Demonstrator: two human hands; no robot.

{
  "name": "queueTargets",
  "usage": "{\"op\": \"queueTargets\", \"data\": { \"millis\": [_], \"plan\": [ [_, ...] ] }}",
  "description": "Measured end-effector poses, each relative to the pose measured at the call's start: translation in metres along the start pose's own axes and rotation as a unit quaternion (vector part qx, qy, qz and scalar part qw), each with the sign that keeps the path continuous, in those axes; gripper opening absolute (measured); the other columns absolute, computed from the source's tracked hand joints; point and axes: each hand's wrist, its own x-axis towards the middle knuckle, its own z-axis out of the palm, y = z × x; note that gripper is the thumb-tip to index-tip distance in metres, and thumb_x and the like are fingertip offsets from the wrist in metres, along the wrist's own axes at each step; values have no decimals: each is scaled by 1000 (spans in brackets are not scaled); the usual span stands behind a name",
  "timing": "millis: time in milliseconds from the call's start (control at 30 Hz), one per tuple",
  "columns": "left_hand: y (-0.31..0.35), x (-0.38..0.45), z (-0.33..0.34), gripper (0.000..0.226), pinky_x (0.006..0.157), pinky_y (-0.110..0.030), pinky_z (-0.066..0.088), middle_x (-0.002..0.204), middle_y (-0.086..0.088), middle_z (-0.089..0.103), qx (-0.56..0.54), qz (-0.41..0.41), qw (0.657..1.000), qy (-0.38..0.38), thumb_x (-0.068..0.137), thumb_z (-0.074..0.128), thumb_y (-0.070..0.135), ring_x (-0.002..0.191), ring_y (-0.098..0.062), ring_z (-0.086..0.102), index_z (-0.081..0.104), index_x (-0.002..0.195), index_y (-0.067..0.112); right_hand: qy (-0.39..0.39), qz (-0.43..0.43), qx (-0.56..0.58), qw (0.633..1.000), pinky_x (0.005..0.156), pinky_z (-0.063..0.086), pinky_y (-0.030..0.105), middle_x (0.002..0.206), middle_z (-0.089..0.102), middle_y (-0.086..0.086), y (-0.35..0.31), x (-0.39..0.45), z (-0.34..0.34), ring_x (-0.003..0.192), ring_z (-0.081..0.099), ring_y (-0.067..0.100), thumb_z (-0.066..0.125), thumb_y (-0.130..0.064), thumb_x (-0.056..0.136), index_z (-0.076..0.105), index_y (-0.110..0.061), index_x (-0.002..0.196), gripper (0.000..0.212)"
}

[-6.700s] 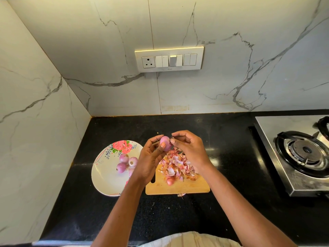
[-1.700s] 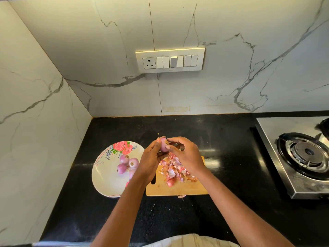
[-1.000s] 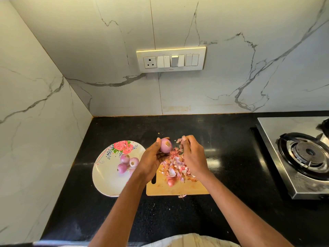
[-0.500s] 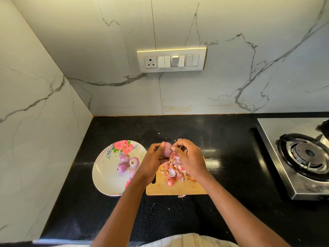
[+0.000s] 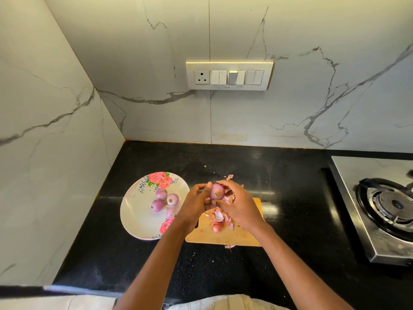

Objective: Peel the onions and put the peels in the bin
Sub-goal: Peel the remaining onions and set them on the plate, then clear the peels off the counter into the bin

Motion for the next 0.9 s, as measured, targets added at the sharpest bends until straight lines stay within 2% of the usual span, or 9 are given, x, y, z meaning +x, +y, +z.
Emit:
{"op": "queueTargets", "data": {
  "millis": [133,300,400,467,533,600,667,767,900],
  "plan": [
    [-6,-5,-5,35,92,-35,60,115,-12,71,-1,-25,1000,-14,105,47,42,104,-25,71,59,123,14,-10,2,-27,1000,72,46,10,110,58,-10,0,1,7,98,57,2,84,-35,82,55,-29,116,44],
    [-24,-16,-47,29,91,-34,60,110,-12,73,-28,-11,998,63,105,53,30,102,-22,72,61,126,12,-81,-16,-79,993,71,42,11,116,60,-9,-13,16,45,95,58,5,77,-44,86,54,-36,125,46],
    [-33,-21,-77,25,82,-30,61,107,-9,74,-37,-19,990,132,104,56,23,96,-20,73,64,125,12,-115,-53,-84,988,72,52,24,114,63,-6,-24,28,77,91,61,9,80,-41,85,55,-33,124,47],
    [-41,-27,-97,20,75,-26,60,108,-6,73,-32,-18,983,178,104,57,18,94,-18,73,64,123,17,-144,-81,-107,981,72,54,29,112,61,-7,-33,33,101,88,60,8,80,-40,85,52,-38,127,51],
    [-50,-31,-120,20,80,-28,61,109,-6,72,-7,-15,974,225,102,61,19,94,-17,73,64,121,21,-178,-107,-140,968,73,54,31,115,57,-9,-43,39,126,96,60,9,79,-39,87,49,-42,129,52],
    [-59,-33,-140,17,88,-33,60,107,-7,73,3,-28,968,249,100,64,20,95,-18,72,65,116,25,-197,-135,-184,953,71,52,32,123,58,-4,-50,46,147,108,58,16,77,-34,88,51,-37,129,48],
    [-66,-32,-154,17,93,-38,59,103,-9,74,-9,-47,967,251,98,65,14,96,-21,72,67,111,25,-203,-168,-235,936,70,53,35,129,58,0,-50,51,165,115,57,23,76,-30,88,52,-31,127,46],
    [-78,-32,-166,24,98,-37,57,110,-11,73,-35,-77,969,231,98,61,5,103,-22,71,68,119,15,-221,-176,-294,913,73,55,40,134,55,5,-43,46,184,116,56,28,75,-27,89,54,-25,130,46],
    [-88,-32,-178,20,96,-32,57,117,-13,71,-76,-90,966,232,102,57,7,107,-23,70,65,117,17,-217,-158,-314,911,80,55,39,141,48,7,-45,42,198,120,53,28,75,-28,90,52,-23,137,53]
  ]
}}
